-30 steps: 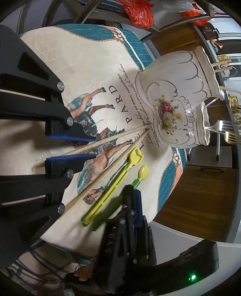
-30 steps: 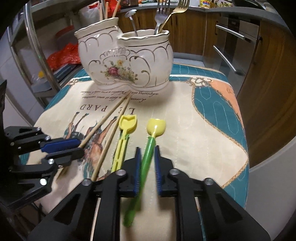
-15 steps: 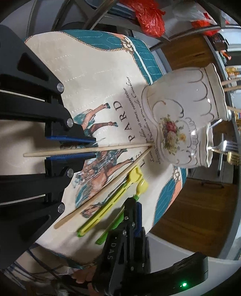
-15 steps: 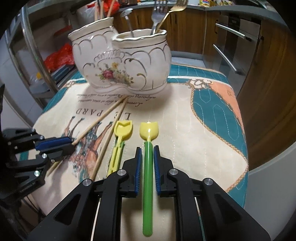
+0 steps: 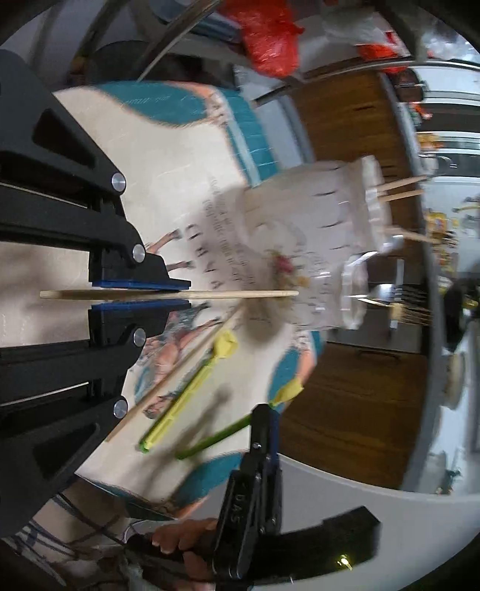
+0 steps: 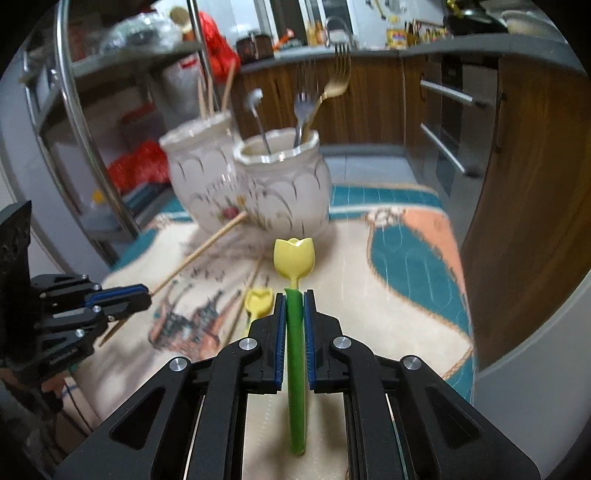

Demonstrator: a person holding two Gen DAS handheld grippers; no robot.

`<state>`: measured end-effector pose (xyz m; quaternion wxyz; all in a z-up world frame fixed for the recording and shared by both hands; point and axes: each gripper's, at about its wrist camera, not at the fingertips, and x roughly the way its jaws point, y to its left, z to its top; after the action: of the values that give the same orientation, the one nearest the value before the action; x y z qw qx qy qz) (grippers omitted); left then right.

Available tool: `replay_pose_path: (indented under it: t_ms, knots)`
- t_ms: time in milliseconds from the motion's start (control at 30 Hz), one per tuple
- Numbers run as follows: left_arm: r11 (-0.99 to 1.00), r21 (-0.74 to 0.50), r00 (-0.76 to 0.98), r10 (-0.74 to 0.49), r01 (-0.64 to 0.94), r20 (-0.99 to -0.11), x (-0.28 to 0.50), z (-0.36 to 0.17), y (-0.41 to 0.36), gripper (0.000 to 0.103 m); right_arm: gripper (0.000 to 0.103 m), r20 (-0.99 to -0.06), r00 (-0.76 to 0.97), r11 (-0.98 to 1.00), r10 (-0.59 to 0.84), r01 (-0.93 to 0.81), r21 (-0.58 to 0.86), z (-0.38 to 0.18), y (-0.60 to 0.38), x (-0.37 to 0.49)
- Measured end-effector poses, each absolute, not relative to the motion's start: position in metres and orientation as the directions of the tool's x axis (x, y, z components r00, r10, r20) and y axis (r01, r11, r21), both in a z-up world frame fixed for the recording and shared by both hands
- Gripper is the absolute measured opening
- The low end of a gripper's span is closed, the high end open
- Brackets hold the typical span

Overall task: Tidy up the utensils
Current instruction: 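Carry the green spoon over the short cup while the left tool carries the chopstick over the tall cup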

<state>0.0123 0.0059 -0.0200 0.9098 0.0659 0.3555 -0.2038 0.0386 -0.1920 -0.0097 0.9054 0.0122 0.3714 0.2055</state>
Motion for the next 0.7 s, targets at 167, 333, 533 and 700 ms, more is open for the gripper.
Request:
replay_pose_path:
  t_ms: [167,333,533,700]
  knots:
    - [0.908,-0.012,0.750,-0.353,0.419,-0.559,0.006,0.003,0.016,0.005,0.010,-0.601,0.693,0.911,0.398,-0.377,0.169,0.000,-0.194,0.035]
    - [0.913,-0.008,0.812,-0.367,0.408,-0.455,0.005,0.022,0.022,0.005,0.010,-0.531,0.735,0.899,0.422,-0.414,0.142,0.016,-0.188,0.031]
    - [0.926,-0.062,0.870,-0.372,0.373,-0.323,0.027,0.055,0.037,0.005,0.010,-0.452,0.778,0.895,0.436,-0.427,0.128,0.047,-0.177,0.049]
    - [0.915,-0.161,0.890,-0.398,0.369,-0.221,0.073,0.080,0.046,0.005,0.010,-0.388,0.809,0.896,0.443,-0.419,0.149,0.078,-0.171,0.076]
